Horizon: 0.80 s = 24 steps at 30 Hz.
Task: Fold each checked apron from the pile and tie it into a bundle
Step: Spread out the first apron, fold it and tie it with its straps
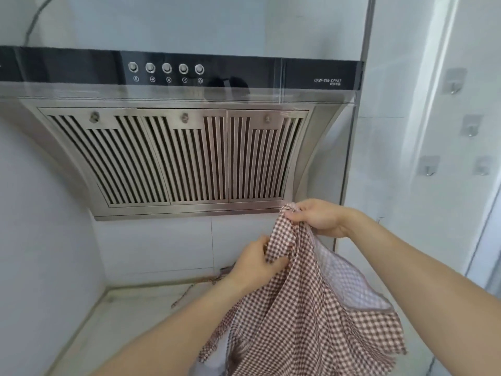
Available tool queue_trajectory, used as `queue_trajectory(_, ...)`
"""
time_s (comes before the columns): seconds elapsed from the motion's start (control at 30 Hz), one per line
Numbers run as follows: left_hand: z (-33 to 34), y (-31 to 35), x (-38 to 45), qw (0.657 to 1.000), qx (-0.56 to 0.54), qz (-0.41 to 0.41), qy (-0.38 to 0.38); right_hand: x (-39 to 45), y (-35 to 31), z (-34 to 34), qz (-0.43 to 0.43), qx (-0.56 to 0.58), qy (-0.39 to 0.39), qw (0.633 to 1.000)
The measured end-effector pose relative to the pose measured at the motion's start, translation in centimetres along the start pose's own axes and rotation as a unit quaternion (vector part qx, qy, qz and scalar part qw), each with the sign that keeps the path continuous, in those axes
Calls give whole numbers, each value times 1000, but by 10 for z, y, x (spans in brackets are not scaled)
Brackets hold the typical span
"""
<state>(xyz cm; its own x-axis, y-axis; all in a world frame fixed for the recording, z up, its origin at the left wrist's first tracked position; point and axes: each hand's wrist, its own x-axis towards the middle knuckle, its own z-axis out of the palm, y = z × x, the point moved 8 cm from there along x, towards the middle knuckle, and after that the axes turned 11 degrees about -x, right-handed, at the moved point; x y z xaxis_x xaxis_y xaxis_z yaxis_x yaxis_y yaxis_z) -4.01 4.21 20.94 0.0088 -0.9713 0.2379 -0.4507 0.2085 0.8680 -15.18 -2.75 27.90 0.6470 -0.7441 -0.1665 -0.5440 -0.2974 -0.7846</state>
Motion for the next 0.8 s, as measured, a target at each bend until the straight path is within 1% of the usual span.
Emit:
queue_trajectory(0.03,0,-3,3,1000,-21,-2,1,-2,1,-3,-2,12,7,1000)
queue_trajectory(0.07,2,-10,7,999,-41,-11,-13,-5,2,-7,-3,19,20,1000)
queue_trajectory(0.13,7,-23,8,995,-54,-37,-74,-13,5,-20,-4,-4,64,998)
queue_trajectory(0.2,9,-43,8,989,8,-61,-132,-22,10,-43,-8,-38,141,989)
queue_trajectory(0.23,8,-54,8,986,46,-69,-146,-28,14,-55,-6,-47,179,983)
queue_trajectory(0.3,1,-79,7,976,100,-115,-158,-40,27,-76,9,-79,234,969)
queue_trajectory(0.37,-10,-99,1,955,167,-165,-183,-53,42,-91,31,-111,271,956)
queue_trajectory(0.43,-26,-119,-7,921,258,-203,-210,-67,61,-104,57,-102,309,944)
queue_trajectory(0.47,-34,-125,-11,910,283,-214,-216,-72,72,-110,70,-96,326,938)
queue_trajectory(0.53,-52,-126,-10,908,304,-214,-194,-80,89,-113,93,-98,337,932)
queue_trajectory(0.6,-70,-111,0,923,312,-180,-137,-85,102,-114,106,-82,360,923)
queue_trajectory(0.67,-85,-84,11,938,318,-124,-69,-91,111,-118,111,-31,403,908)
queue_trajectory(0.73,-96,-56,18,945,323,-57,-5,-97,116,-123,119,17,446,887)
queue_trajectory(0.77,-100,-40,20,937,347,-2,36,-100,116,-127,121,23,463,878)
queue_trajectory(0.8,-101,-25,20,919,384,58,70,-102,114,-129,121,18,480,869)
